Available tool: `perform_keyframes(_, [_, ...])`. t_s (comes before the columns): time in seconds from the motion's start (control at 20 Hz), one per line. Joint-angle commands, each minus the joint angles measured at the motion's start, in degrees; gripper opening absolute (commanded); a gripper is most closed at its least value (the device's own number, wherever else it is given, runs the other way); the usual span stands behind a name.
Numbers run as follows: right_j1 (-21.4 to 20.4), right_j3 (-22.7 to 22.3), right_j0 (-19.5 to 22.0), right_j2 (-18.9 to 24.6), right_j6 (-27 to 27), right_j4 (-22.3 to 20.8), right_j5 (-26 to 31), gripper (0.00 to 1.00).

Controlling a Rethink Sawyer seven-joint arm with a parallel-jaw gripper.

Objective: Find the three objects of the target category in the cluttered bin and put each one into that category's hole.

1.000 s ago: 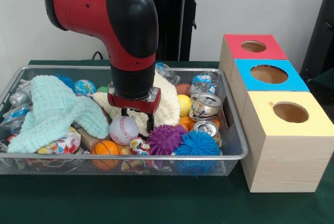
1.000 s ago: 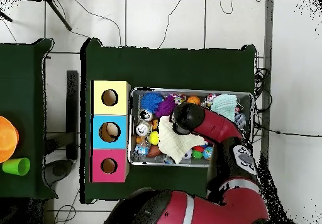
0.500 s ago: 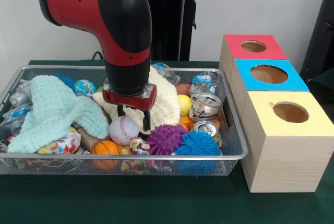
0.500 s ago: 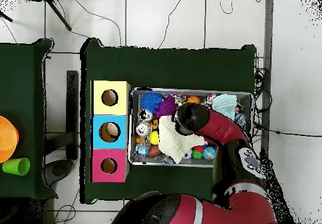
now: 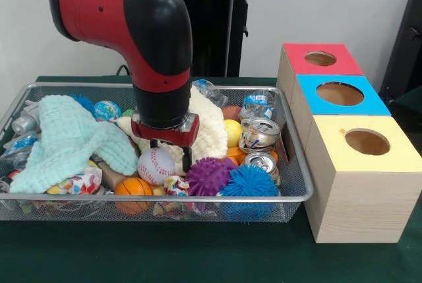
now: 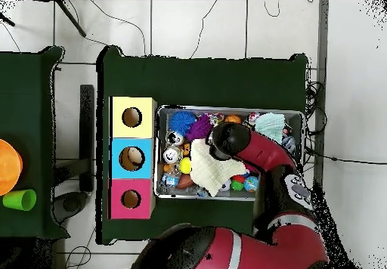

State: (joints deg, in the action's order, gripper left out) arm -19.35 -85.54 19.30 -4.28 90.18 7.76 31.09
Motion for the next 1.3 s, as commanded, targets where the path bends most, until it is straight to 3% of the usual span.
perform_keyframes(0.05, [7.36,5.96,-2.18,0.61,15.25,3.46,-4.39,1.00])
perform_keyframes(0.45, [11.27,8.63,-4.11,-1.94,18.17,6.55,-7.48,1.00])
perform_keyframes(1.0, [7.14,3.16,-0.31,1.42,16.79,7.72,-9.61,1.00])
perform_keyframes(1.3, [5.86,2.93,1.96,1.67,15.84,7.90,-8.50,1.00])
